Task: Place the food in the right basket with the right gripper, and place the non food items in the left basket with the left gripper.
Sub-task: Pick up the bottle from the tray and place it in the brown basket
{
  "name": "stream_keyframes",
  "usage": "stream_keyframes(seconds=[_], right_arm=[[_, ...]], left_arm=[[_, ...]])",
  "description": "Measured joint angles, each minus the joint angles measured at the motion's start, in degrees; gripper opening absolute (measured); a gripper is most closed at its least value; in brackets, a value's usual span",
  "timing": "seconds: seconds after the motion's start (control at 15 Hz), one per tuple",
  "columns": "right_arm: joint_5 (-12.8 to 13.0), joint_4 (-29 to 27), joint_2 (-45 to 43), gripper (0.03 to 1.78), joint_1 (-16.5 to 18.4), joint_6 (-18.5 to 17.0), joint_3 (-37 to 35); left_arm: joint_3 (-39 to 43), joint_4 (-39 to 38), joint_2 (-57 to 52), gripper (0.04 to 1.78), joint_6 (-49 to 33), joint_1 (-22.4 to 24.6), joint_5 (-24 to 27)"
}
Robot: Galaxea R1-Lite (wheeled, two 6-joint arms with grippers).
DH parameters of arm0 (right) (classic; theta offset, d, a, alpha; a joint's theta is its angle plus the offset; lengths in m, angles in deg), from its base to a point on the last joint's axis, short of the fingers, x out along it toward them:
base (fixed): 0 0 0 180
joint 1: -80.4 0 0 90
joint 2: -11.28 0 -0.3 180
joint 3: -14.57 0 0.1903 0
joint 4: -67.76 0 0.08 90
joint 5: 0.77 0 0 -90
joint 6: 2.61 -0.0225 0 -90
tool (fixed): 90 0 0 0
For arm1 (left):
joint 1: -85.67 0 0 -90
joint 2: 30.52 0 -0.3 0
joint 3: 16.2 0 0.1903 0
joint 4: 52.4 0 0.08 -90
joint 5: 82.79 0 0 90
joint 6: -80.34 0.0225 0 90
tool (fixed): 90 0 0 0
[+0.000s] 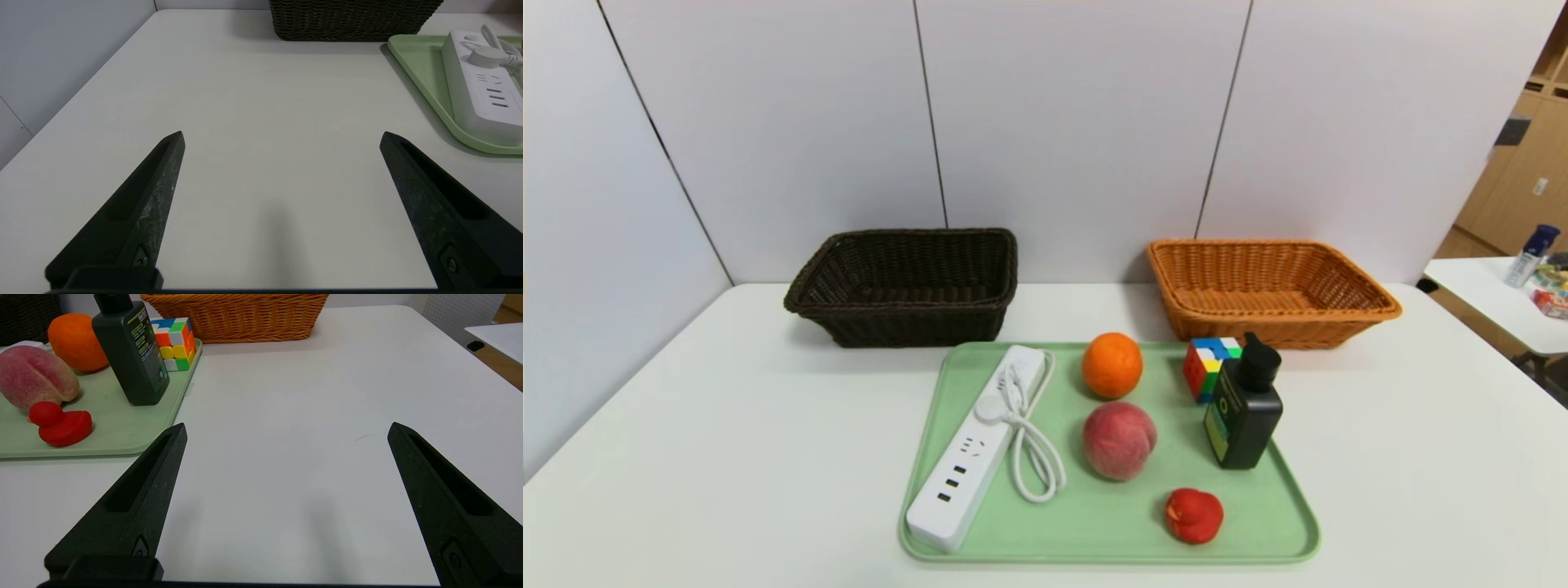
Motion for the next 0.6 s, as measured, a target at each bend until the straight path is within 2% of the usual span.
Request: stream_keyframes(seconds=[0.4,0.6], right_arm=[[-1.0,-1.3,0.0,1.70,0.0,2.8,0.8],[-3.5,-5.9,3.5,1.70,0.0,1.9,9.2]], left_arm=[[-0.6,0.3,0.0,1.69,0.7,0.0,0.4],[-10.4,5.6,1.8,1.69,0.5,0.0,0.8]])
